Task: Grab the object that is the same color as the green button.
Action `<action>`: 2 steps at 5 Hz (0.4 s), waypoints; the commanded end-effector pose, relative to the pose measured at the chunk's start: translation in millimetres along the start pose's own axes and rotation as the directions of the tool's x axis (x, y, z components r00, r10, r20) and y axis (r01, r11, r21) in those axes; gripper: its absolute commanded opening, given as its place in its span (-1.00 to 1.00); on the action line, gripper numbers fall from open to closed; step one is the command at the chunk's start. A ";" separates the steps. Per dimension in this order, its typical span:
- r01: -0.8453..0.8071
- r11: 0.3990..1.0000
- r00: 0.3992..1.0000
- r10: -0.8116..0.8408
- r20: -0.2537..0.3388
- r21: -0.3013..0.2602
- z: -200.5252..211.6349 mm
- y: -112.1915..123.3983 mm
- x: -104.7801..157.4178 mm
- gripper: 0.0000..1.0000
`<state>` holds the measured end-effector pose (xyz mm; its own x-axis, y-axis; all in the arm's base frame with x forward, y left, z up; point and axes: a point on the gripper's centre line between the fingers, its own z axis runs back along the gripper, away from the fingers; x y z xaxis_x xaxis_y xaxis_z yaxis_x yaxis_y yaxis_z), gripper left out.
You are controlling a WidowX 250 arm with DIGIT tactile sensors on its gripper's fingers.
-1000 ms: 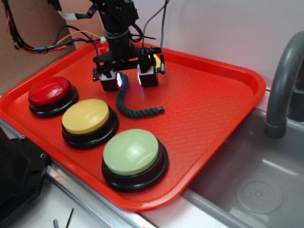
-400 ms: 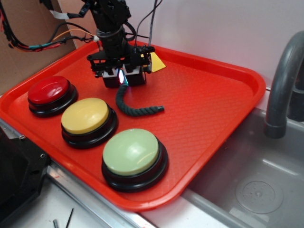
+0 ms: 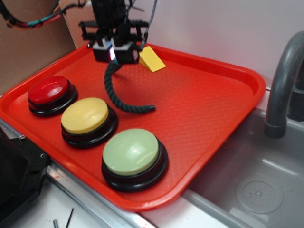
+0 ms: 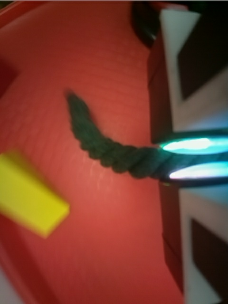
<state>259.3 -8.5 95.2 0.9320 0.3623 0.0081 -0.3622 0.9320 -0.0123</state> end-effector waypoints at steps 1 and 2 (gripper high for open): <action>0.343 0.935 0.938 -0.336 0.090 -0.088 112.6 -23.7 -16.4 -1.00; 0.362 0.928 0.928 -0.349 0.126 -0.093 138.8 -23.5 -26.1 -1.00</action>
<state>241.4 -45.4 215.5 0.9979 0.0275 0.0582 -0.0221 0.9956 -0.0915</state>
